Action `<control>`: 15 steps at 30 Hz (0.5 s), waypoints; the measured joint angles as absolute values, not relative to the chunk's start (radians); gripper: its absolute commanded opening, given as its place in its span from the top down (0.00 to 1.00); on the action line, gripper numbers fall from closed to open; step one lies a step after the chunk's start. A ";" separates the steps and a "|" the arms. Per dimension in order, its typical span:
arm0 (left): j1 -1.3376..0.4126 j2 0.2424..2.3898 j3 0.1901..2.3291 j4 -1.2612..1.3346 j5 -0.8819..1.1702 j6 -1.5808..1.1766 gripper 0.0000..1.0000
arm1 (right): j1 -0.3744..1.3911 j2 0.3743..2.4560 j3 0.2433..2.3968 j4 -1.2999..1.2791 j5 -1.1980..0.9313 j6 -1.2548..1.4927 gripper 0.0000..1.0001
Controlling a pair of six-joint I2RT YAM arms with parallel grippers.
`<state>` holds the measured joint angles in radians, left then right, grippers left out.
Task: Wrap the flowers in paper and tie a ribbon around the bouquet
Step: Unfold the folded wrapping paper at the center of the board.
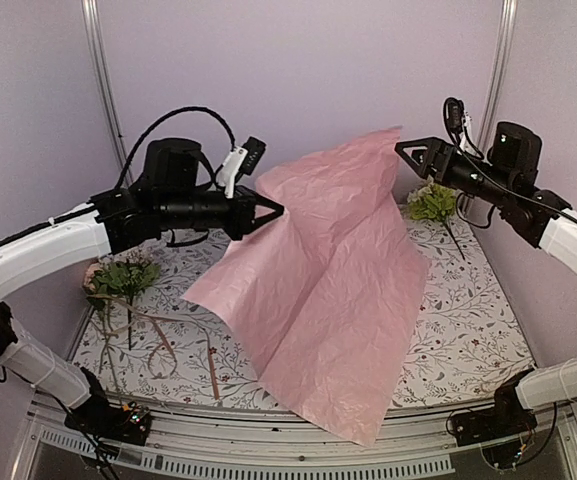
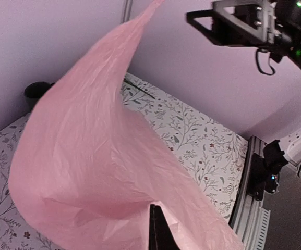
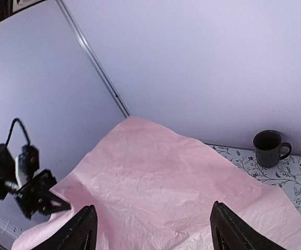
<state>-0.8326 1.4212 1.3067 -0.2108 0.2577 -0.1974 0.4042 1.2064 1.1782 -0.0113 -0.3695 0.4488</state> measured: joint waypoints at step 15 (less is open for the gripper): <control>-0.552 1.654 1.192 -0.477 0.382 -0.093 1.00 | 0.395 1.576 1.222 -0.318 -0.260 0.162 0.20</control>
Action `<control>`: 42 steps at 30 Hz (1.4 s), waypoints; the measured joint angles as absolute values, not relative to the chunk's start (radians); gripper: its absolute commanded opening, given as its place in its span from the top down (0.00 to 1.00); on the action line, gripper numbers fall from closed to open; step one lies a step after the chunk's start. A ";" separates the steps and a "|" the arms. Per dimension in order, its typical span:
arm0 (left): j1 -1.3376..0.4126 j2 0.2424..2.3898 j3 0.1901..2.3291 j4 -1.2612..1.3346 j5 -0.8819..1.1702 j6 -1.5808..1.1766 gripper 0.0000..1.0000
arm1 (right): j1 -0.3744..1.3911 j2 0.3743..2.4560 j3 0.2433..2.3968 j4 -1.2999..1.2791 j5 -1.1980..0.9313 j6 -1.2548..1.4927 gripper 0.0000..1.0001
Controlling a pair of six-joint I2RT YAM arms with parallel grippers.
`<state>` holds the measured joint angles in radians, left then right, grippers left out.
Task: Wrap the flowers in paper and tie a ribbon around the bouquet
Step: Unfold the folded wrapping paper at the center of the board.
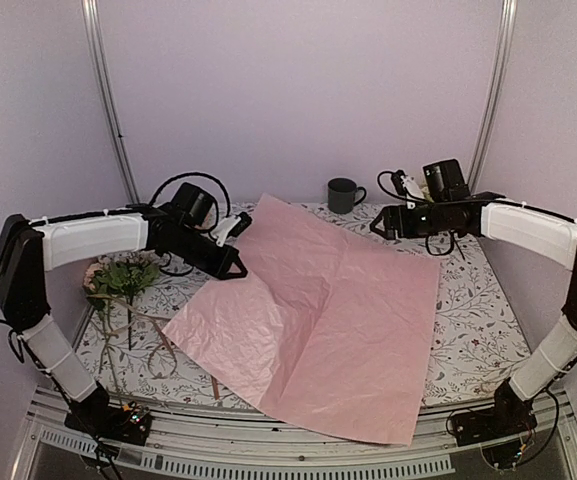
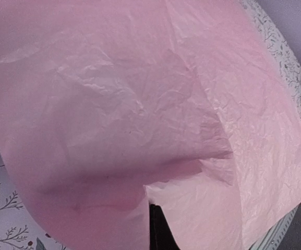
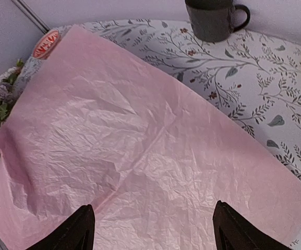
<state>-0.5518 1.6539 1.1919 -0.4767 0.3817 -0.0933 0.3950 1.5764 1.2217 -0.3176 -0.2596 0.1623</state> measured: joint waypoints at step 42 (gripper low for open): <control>-0.542 2.033 1.479 -0.641 -0.086 0.221 1.00 | 0.390 1.769 0.986 -0.383 -0.012 0.217 0.28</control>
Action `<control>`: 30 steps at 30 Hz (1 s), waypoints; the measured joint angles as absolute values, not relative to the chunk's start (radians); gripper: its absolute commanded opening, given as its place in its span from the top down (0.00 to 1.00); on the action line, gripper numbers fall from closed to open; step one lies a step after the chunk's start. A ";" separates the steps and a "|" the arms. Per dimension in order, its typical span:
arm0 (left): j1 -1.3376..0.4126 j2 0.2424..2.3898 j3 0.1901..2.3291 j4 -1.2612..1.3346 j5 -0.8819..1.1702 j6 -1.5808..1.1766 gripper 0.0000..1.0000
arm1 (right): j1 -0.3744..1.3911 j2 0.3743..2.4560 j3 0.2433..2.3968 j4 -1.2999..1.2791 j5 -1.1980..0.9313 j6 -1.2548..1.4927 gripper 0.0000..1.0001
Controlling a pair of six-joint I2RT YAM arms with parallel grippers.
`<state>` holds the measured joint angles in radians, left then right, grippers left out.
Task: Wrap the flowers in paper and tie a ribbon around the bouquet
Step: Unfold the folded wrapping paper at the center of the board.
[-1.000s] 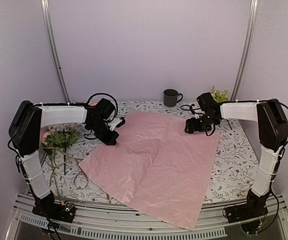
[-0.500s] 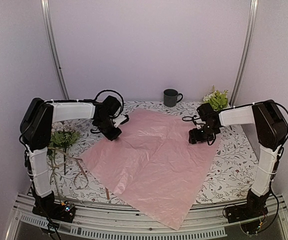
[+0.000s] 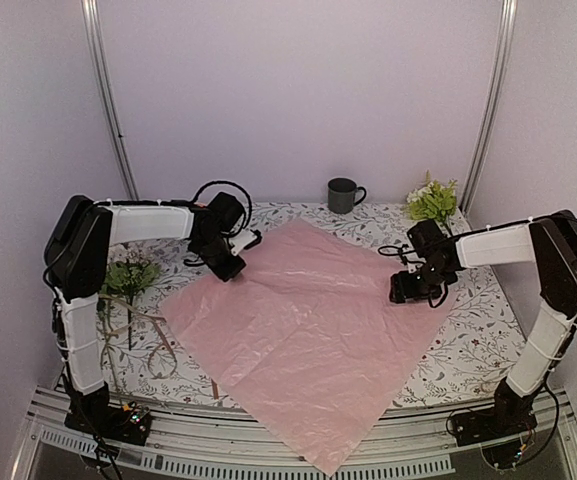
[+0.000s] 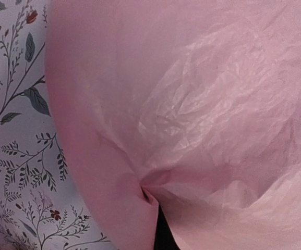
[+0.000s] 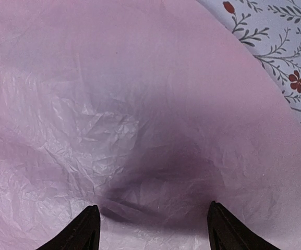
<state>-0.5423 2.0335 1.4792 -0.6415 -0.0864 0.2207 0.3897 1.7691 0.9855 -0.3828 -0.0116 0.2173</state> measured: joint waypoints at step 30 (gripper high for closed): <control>-0.562 1.840 1.572 -0.696 -0.196 0.061 0.51 | 0.394 1.775 1.174 -0.445 -0.062 0.242 0.38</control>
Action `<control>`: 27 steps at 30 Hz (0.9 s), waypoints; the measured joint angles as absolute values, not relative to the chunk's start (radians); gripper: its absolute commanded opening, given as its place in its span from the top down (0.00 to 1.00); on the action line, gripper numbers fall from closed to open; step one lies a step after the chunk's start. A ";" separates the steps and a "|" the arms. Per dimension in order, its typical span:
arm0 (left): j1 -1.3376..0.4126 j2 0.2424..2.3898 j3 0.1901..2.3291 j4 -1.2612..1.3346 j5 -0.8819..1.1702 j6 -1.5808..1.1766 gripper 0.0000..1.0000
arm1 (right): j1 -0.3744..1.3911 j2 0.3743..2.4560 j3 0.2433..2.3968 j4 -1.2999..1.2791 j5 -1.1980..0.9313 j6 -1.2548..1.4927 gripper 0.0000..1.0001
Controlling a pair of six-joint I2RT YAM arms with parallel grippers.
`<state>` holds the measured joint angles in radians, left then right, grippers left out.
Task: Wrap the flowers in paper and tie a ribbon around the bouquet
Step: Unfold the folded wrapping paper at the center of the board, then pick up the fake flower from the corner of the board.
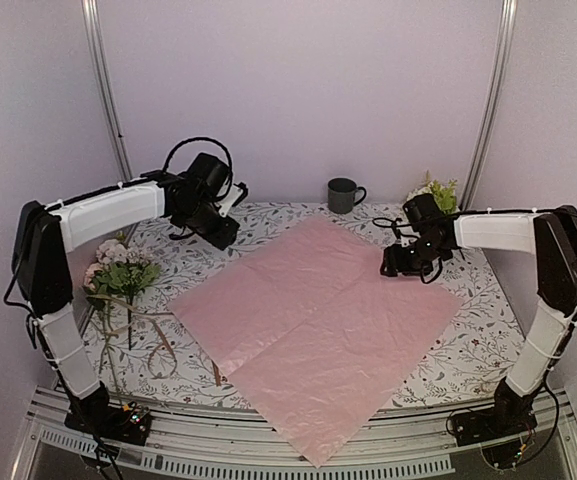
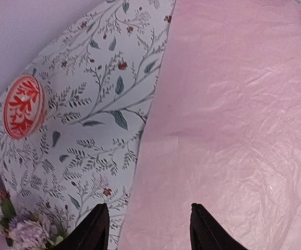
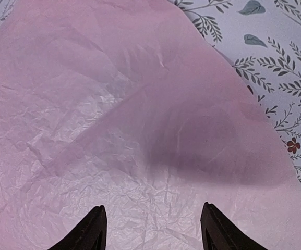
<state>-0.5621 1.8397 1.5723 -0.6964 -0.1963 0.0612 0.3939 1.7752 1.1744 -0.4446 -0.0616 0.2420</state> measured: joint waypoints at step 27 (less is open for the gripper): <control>-0.574 2.082 1.453 -0.664 -0.138 0.009 0.54 | 0.328 1.876 1.092 -0.329 0.109 0.273 0.37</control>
<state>-0.5739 2.0819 1.4528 -0.6636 -0.1383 0.0090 0.3279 1.8755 1.0916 -0.3286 0.1089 0.2729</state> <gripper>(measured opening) 0.443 0.631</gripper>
